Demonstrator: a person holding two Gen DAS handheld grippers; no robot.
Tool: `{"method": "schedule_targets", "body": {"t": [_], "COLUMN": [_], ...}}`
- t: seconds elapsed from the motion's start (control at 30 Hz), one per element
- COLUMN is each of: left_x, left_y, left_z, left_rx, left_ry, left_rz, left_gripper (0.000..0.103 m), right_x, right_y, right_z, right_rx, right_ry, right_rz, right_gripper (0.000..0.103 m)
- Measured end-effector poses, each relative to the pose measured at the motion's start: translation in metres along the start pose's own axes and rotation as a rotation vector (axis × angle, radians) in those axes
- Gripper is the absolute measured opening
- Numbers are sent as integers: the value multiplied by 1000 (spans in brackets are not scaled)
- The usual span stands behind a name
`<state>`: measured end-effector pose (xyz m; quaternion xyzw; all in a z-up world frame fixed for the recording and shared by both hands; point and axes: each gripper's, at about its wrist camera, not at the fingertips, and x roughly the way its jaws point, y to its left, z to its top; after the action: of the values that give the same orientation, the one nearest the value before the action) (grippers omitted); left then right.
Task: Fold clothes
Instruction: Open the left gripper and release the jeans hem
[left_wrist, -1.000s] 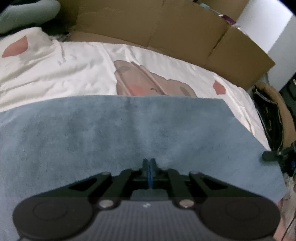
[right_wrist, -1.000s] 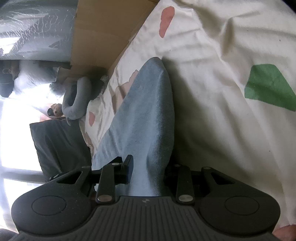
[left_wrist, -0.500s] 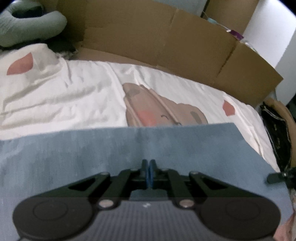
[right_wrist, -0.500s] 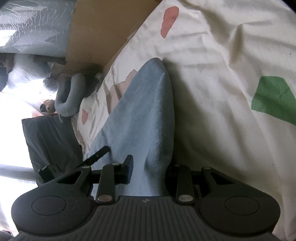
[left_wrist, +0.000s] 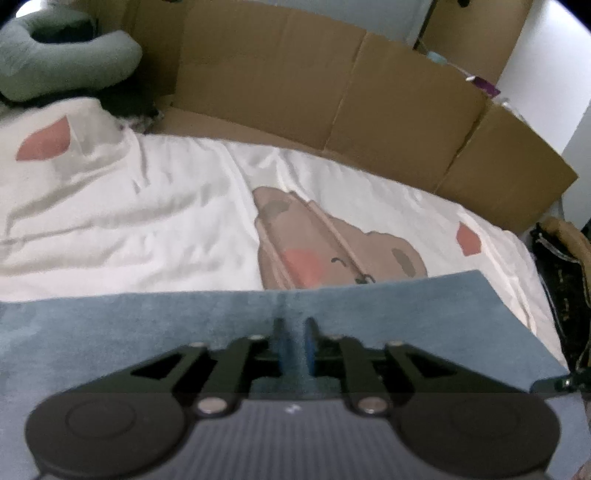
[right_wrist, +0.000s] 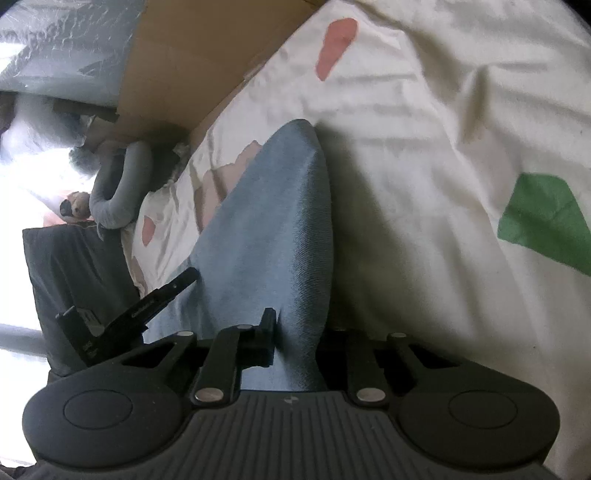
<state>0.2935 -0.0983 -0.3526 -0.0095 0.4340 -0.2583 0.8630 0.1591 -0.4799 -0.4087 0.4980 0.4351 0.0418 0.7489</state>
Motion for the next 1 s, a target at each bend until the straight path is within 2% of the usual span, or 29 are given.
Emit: {"method": "schedule_targets", "body": {"t": [0.03, 0.13, 0.23, 0.27, 0.37, 0.5, 0.77, 1.0], "left_x": [-5, -24, -46, -54, -76, -104, -147, -173], "left_y": [0, 2, 12, 17, 33, 54, 94, 121], "left_z": [0, 2, 3, 3, -3, -14, -31, -46], "left_rx": [4, 7, -29, -43, -64, -82, -164, -238], "left_ry": [-10, -43, -68, -75, -77, -68, -52, -60], "left_rz": [2, 13, 33, 38, 72, 112, 171, 201], "left_gripper": [29, 35, 57, 61, 67, 70, 91, 96], "right_x": [-1, -5, -10, -12, -17, -20, -22, -10], "right_y": [6, 24, 48, 56, 83, 120, 187, 238], "right_z": [0, 2, 4, 5, 7, 11, 9, 3], "right_rx": [-13, -59, -111, -124, -176, -249, -378, -497], "right_ry": [-1, 0, 15, 21, 38, 67, 121, 196], "right_rz": [-7, -33, -72, -85, -122, -161, -229, -336], "right_gripper": [11, 10, 8, 8, 8, 7, 7, 7]}}
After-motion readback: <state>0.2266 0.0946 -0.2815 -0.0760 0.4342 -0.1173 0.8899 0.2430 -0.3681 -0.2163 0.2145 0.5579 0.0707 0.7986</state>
